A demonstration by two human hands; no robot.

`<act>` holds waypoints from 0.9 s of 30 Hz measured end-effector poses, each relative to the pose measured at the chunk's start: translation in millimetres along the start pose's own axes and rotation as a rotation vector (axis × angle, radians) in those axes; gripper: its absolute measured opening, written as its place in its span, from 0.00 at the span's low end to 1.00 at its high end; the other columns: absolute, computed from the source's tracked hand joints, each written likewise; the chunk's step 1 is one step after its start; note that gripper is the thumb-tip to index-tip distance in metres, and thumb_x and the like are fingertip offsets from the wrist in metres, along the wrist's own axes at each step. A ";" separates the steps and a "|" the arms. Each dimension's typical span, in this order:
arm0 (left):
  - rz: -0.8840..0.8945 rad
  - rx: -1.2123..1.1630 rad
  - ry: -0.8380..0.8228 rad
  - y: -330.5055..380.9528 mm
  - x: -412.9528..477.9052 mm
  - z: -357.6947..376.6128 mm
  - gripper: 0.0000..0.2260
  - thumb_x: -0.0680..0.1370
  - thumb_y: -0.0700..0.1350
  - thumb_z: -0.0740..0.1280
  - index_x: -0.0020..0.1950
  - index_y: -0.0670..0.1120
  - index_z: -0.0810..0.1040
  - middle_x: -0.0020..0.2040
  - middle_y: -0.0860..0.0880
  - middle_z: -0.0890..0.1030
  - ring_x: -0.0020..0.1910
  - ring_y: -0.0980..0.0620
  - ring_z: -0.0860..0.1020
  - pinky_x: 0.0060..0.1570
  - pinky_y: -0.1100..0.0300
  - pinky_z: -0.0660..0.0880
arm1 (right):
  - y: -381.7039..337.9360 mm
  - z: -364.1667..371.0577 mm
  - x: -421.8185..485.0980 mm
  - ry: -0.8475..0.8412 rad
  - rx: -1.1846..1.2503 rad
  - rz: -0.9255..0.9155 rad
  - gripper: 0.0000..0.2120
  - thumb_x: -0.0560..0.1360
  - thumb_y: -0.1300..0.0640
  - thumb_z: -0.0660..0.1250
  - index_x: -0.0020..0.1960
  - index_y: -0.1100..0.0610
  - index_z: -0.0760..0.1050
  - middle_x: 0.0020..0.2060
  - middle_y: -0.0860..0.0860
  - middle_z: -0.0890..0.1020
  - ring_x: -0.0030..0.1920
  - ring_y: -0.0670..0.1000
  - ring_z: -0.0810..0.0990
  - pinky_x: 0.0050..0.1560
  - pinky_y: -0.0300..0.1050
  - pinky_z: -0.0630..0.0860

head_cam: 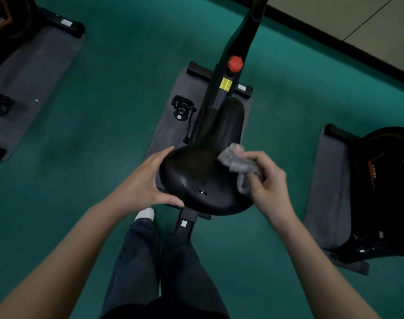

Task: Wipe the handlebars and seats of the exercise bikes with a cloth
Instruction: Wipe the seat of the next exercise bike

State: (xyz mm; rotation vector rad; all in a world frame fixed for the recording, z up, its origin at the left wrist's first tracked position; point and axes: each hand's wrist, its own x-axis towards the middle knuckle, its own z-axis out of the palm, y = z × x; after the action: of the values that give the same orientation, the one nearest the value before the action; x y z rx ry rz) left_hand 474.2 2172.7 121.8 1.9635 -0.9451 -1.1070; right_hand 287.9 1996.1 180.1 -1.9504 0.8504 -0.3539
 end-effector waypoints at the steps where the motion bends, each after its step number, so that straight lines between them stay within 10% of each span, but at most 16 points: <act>1: -0.001 0.003 0.001 0.1 0.6 0.2 0.57 0.51 0.62 0.77 0.75 0.56 0.55 0.69 0.62 0.60 0.67 0.67 0.59 0.66 0.68 0.55 | 1.4 0.6 -11.4 -0.050 0.001 -0.039 0.26 0.69 0.76 0.58 0.50 0.45 0.75 0.41 0.43 0.81 0.35 0.43 0.76 0.38 0.34 0.69; 11: 0.042 -0.029 0.033 -8.5 1.9 2.9 0.51 0.50 0.70 0.76 0.69 0.71 0.55 0.71 0.60 0.64 0.70 0.60 0.63 0.70 0.54 0.62 | 30.3 -15.2 51.1 0.112 0.183 0.047 0.19 0.72 0.77 0.57 0.51 0.58 0.75 0.43 0.45 0.79 0.42 0.38 0.77 0.45 0.34 0.72; 19: 0.062 -0.058 0.039 -11.2 4.9 4.6 0.49 0.50 0.70 0.76 0.67 0.73 0.57 0.67 0.70 0.64 0.68 0.62 0.66 0.68 0.58 0.64 | 64.8 -21.9 -0.7 -0.020 0.286 0.097 0.22 0.69 0.72 0.56 0.48 0.47 0.76 0.44 0.37 0.81 0.42 0.35 0.77 0.42 0.26 0.69; 27: 0.091 -0.048 0.047 -11.3 5.8 4.9 0.47 0.51 0.68 0.77 0.66 0.72 0.59 0.69 0.58 0.69 0.68 0.58 0.69 0.66 0.56 0.66 | 78.8 -11.5 37.2 -0.077 0.527 0.223 0.18 0.73 0.72 0.58 0.49 0.51 0.76 0.46 0.50 0.81 0.47 0.49 0.77 0.49 0.43 0.73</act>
State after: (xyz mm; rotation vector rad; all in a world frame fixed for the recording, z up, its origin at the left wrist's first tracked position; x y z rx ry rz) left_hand 474.9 2172.5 108.3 1.8810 -0.9636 -1.0192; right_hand 275.3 1938.3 115.1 -1.3603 0.8168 -0.3276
